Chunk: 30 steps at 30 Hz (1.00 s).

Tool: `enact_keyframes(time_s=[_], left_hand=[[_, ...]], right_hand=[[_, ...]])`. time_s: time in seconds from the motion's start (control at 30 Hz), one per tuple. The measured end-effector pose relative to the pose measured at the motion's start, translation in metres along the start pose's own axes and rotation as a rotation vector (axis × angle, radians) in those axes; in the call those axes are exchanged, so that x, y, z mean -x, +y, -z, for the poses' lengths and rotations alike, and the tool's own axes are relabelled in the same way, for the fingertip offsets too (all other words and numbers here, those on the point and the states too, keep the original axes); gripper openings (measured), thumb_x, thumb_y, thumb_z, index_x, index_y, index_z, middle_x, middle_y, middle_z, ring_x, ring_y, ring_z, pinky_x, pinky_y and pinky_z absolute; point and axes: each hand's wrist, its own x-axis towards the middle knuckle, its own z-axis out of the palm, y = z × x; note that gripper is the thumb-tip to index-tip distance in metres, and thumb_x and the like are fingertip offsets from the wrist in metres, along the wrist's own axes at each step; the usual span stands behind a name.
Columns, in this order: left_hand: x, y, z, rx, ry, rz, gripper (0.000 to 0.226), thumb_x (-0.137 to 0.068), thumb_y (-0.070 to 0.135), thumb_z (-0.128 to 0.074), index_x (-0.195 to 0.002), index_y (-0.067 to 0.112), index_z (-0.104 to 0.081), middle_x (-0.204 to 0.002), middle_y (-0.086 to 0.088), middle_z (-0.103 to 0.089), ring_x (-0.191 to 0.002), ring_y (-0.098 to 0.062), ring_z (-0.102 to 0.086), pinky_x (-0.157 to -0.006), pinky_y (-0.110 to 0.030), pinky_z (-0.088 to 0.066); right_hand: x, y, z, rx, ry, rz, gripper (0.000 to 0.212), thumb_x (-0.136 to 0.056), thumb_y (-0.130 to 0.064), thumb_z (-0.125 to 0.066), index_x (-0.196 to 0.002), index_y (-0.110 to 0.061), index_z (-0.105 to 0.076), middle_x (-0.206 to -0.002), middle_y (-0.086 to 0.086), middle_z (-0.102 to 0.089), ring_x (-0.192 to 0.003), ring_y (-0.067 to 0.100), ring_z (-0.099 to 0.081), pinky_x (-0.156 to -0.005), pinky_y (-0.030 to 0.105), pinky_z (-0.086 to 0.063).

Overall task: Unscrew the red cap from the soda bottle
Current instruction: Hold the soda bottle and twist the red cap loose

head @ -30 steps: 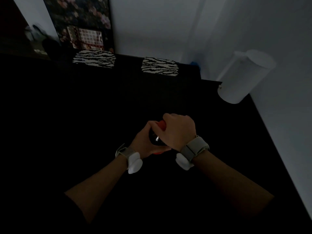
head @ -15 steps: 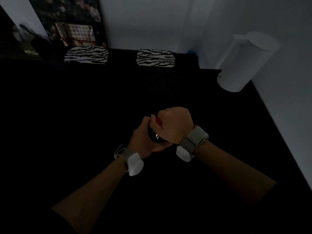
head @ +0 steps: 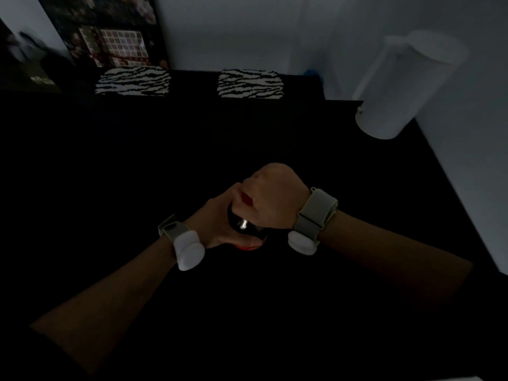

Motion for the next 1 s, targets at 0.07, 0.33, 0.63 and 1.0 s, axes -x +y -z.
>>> enact_keyframes(time_s=[0.07, 0.33, 0.63, 1.0], left_hand=[[-0.003, -0.002, 0.003, 0.023, -0.057, 0.000, 0.085, -0.049, 0.042, -0.093, -0.122, 0.045, -0.050, -0.111, 0.045, -0.062, -0.107, 0.020, -0.057, -0.082, 0.003, -0.043], [0.002, -0.004, 0.001, 0.077, -0.081, -0.059, 0.085, -0.058, 0.025, -0.094, -0.127, 0.039, -0.046, -0.118, 0.034, -0.064, -0.113, 0.010, -0.059, -0.087, -0.003, -0.045], [0.019, -0.010, -0.018, 0.263, 0.076, -0.106, 0.073, -0.070, 0.018, -0.089, -0.122, 0.056, -0.055, -0.126, 0.025, -0.065, -0.117, 0.001, -0.061, -0.088, -0.008, -0.050], [0.024, -0.013, -0.018, 0.303, 0.142, -0.060, 0.073, -0.064, 0.019, -0.092, -0.122, 0.049, -0.059, -0.122, 0.021, -0.069, -0.113, 0.001, -0.064, -0.083, -0.007, -0.051]], right_hand=[[-0.003, 0.001, 0.002, 0.024, -0.099, 0.001, 0.042, -0.088, -0.032, -0.055, -0.054, -0.007, -0.057, -0.051, 0.013, -0.061, -0.043, 0.025, -0.046, -0.051, 0.036, -0.044], [0.002, -0.001, 0.004, 0.058, -0.057, 0.025, 0.039, -0.087, -0.034, -0.061, -0.057, -0.008, -0.060, -0.052, 0.012, -0.062, -0.047, 0.029, -0.052, -0.057, 0.035, -0.046], [0.017, -0.010, 0.009, 0.127, -0.018, -0.228, 0.054, -0.085, -0.063, -0.047, -0.052, -0.019, -0.044, -0.043, -0.003, -0.043, -0.036, 0.013, -0.037, -0.041, 0.024, -0.023], [0.013, -0.016, 0.017, 0.118, -0.196, -0.211, 0.047, -0.092, -0.051, -0.045, -0.056, -0.020, -0.036, -0.049, -0.008, -0.037, -0.041, 0.011, -0.038, -0.047, 0.030, -0.033]])
